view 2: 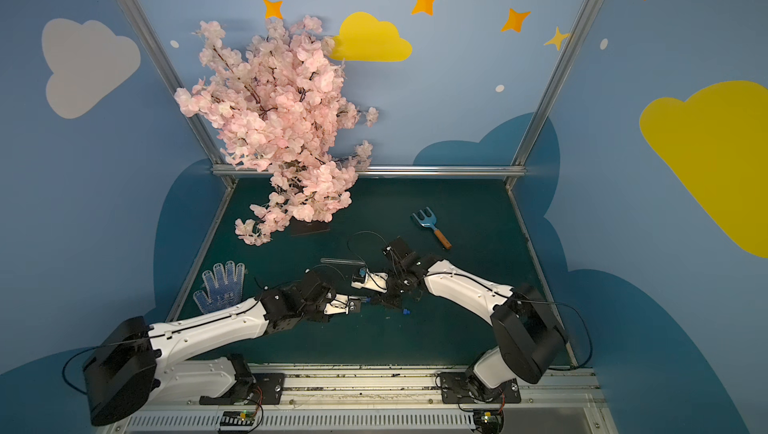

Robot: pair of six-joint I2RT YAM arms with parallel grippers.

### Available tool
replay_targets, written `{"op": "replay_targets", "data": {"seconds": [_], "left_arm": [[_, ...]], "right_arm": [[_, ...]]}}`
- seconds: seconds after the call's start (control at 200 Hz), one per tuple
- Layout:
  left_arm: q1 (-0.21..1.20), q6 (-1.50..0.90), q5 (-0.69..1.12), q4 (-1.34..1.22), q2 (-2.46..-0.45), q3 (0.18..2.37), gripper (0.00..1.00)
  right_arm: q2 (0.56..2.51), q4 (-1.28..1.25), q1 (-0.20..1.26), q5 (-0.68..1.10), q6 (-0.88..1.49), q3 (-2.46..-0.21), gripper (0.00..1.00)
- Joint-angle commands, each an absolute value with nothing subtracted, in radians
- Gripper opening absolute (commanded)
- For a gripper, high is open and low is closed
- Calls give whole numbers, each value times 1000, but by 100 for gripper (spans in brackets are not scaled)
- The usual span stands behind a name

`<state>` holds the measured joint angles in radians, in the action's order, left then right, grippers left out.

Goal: Insert stoppers into test tubes
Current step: Insert the stopper into the test tube.

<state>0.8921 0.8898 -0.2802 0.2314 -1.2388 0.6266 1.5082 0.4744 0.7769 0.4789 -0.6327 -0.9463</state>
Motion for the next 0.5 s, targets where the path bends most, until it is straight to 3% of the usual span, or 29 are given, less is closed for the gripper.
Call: {"op": "replay_targets", "data": {"seconds": [0.0, 0.496], "left_arm": [[921, 920, -244, 195, -1236, 650, 2], [965, 1031, -166, 90, -1164, 589, 2]], "right_arm": [[1514, 423, 786, 547, -572, -1014, 6], [1514, 400, 788, 640, -463, -1062, 1]]}}
